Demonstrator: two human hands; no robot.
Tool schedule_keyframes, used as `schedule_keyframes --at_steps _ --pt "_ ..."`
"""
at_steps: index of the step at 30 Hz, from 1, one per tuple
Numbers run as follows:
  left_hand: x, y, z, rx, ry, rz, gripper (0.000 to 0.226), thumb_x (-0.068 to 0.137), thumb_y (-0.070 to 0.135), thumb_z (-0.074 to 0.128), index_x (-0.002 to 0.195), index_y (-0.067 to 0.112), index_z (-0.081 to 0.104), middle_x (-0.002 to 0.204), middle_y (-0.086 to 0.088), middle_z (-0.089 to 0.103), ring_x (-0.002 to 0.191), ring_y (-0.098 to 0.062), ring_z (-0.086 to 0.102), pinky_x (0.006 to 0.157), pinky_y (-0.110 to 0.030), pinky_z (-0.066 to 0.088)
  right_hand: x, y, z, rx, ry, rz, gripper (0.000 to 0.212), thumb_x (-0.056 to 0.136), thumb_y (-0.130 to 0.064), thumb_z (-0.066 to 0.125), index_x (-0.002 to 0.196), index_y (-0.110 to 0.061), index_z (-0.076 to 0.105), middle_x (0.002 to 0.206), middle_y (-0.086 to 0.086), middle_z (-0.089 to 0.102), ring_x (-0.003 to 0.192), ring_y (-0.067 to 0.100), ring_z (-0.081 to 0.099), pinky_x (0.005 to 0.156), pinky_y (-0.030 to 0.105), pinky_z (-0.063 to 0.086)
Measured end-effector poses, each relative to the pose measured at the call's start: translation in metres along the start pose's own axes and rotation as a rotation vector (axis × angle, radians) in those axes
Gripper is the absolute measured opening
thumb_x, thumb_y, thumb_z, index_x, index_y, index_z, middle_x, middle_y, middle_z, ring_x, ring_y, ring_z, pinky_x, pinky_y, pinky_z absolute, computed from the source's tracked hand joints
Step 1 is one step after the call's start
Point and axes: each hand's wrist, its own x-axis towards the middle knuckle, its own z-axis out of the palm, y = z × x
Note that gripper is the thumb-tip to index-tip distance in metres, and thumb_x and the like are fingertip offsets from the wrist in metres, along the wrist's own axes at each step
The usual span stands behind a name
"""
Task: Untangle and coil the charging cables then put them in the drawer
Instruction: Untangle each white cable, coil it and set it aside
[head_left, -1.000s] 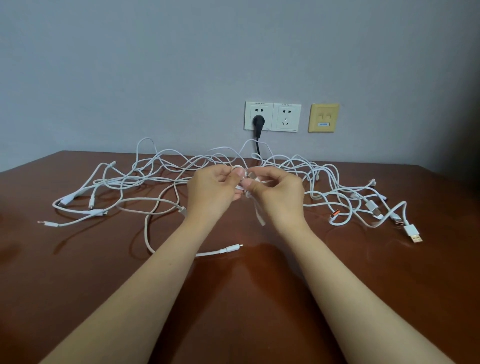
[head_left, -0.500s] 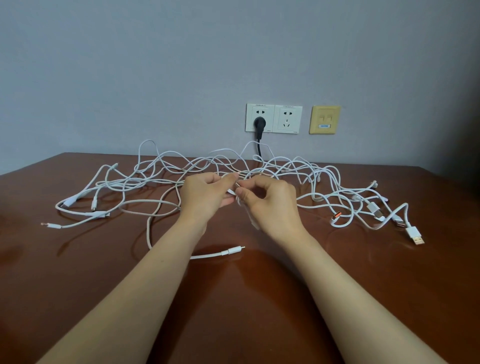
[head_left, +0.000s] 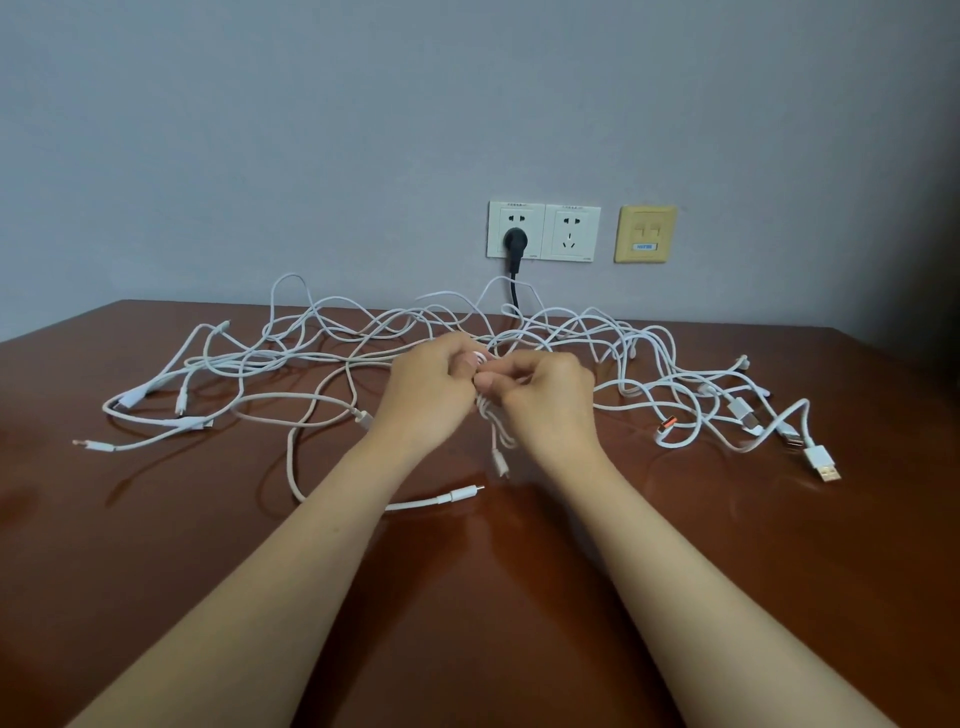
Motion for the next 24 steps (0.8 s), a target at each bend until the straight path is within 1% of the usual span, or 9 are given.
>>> schedule_keyframes --at_steps 2,7,10,12,14,16,20,22,24 --pt "0.000 0.003 -0.001 -0.030 -0.007 0.004 0.033 0.095 0.007 0.044 0.076 0.029 0.059 0.091 -0.009 0.066 0.087 -0.031 0.067 0.079 -0.044 0.057 0.002 -0.002 -0.002 0.040 0.037 0.036 0.004 0.077 -0.015 0.073 0.074 -0.017 0.073 0.059 -0.005 0.062 0.060 0.007 0.058 0.062 0.014 0.042" --pt "0.000 -0.005 0.003 -0.013 -0.075 0.057 0.041 0.092 0.007 0.043 0.074 0.040 0.060 0.097 -0.007 0.069 0.098 -0.029 0.064 0.089 -0.048 0.051 0.005 0.001 -0.002 0.029 0.065 0.089 0.016 0.072 -0.021 0.078 0.078 -0.018 0.064 0.071 -0.003 0.064 0.078 0.015 0.063 0.077 0.026 0.048" --pt "0.000 -0.001 0.004 0.016 -0.044 0.083 0.039 0.089 -0.001 0.045 0.077 0.033 0.062 0.081 0.006 0.063 0.082 -0.018 0.059 0.081 -0.030 0.051 0.005 0.003 -0.001 0.063 -0.018 0.119 0.018 0.076 -0.024 0.075 0.090 -0.018 0.065 0.075 -0.004 0.063 0.079 0.013 0.060 0.070 0.019 0.043" --pt "-0.001 0.002 0.003 0.012 -0.011 0.107 0.037 0.087 -0.004 0.046 0.077 0.028 0.063 0.076 0.010 0.052 0.076 -0.014 0.052 0.082 -0.033 0.052 0.004 0.003 0.000 0.034 -0.054 0.060 0.014 0.082 -0.025 0.070 0.094 -0.018 0.069 0.070 -0.004 0.061 0.078 0.013 0.058 0.065 0.016 0.039" --pt "-0.001 0.003 0.003 -0.032 -0.011 0.099 0.037 0.087 -0.005 0.046 0.076 0.026 0.064 0.076 0.009 0.050 0.082 -0.020 0.057 0.087 -0.042 0.052 0.003 0.003 0.002 0.042 -0.042 0.030 0.009 0.084 -0.023 0.067 0.088 -0.015 0.071 0.067 0.001 0.063 0.077 0.018 0.060 0.068 0.024 0.040" --pt "0.001 0.002 0.001 -0.082 -0.024 0.074 0.034 0.088 -0.005 0.048 0.079 0.023 0.064 0.080 0.002 0.058 0.093 -0.029 0.063 0.086 -0.046 0.053 0.003 0.003 0.001 0.078 -0.033 0.035 0.005 0.083 -0.021 0.067 0.081 -0.016 0.069 0.073 0.003 0.068 0.077 0.016 0.061 0.071 0.025 0.042" --pt "0.004 0.000 0.001 -0.085 -0.010 0.069 0.023 0.091 0.000 0.051 0.089 0.018 0.065 0.086 -0.002 0.064 0.088 -0.024 0.066 0.082 -0.044 0.056 0.006 0.007 0.002 0.159 -0.043 0.088 0.008 0.083 -0.024 0.068 0.075 -0.023 0.065 0.067 -0.012 0.065 0.067 0.003 0.058 0.067 0.017 0.043" --pt "0.005 0.000 0.001 -0.096 0.001 0.060 0.020 0.090 0.002 0.053 0.090 0.017 0.066 0.084 -0.001 0.065 0.086 -0.023 0.066 0.083 -0.043 0.055 0.008 0.007 0.003 0.193 -0.032 0.108 0.013 0.083 -0.030 0.068 0.072 -0.023 0.067 0.068 -0.010 0.067 0.068 0.006 0.060 0.071 0.023 0.047" --pt "0.006 -0.001 0.000 -0.134 0.000 0.039 0.022 0.090 0.003 0.054 0.085 0.021 0.064 0.082 0.001 0.065 0.085 -0.023 0.066 0.086 -0.044 0.054 0.010 0.009 0.007 0.277 -0.040 0.183 0.018 0.083 -0.027 0.067 0.066 -0.021 0.066 0.069 -0.005 0.068 0.075 0.015 0.064 0.080 0.031 0.050"
